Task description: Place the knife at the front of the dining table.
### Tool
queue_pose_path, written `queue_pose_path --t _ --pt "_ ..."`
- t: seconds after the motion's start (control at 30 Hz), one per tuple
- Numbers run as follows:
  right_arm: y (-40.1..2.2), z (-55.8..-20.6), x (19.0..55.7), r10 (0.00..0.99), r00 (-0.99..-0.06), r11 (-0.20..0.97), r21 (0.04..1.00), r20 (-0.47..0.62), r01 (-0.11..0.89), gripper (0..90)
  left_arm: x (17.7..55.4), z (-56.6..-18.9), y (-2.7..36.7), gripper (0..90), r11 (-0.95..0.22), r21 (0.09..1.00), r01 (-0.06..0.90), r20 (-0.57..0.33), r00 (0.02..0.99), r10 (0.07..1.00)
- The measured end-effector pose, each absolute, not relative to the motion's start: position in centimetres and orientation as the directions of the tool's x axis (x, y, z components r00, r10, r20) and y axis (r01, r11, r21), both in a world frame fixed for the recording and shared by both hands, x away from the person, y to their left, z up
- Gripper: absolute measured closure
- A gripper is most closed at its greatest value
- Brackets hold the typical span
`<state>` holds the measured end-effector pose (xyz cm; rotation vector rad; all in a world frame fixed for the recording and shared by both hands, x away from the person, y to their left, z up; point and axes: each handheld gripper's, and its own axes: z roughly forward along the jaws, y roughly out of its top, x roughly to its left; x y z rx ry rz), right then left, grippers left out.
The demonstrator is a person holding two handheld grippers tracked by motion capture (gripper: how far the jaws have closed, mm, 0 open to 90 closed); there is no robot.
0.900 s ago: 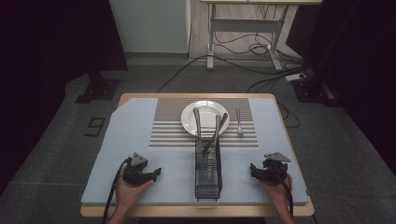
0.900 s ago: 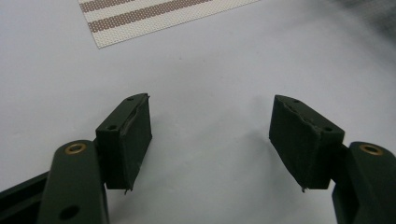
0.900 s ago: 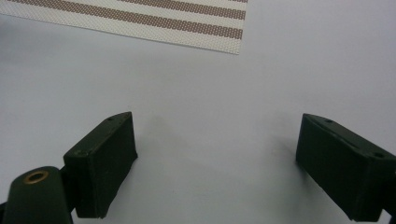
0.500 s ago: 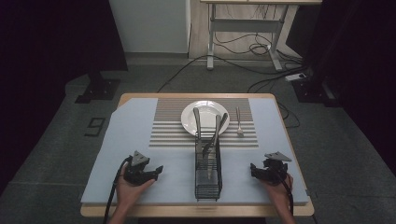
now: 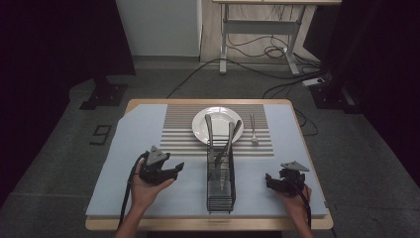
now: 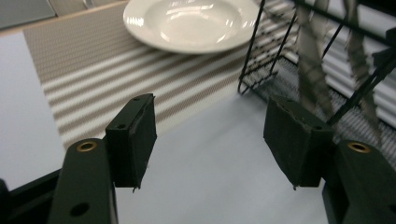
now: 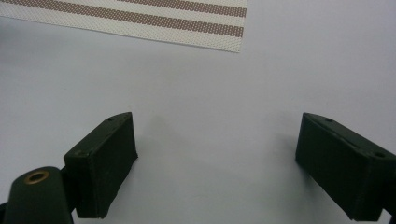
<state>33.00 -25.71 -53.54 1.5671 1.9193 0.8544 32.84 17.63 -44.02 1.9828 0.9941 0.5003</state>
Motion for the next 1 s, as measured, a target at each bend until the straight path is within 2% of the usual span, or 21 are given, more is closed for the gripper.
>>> queue_pose_path --t 0.57,1.0 --pt "-25.7 -53.6 33.0 0.980 -0.200 0.135 0.743 -0.001 0.655 12.0 36.6 -42.2 14.9 34.4 -0.256 0.837 0.484 -0.133 0.632 0.763" --pt "-25.7 -53.5 33.0 0.980 -0.198 0.132 0.743 0.001 0.656 11.9 39.2 -41.5 12.7 34.4 -0.245 0.837 0.490 -0.174 0.661 0.730"
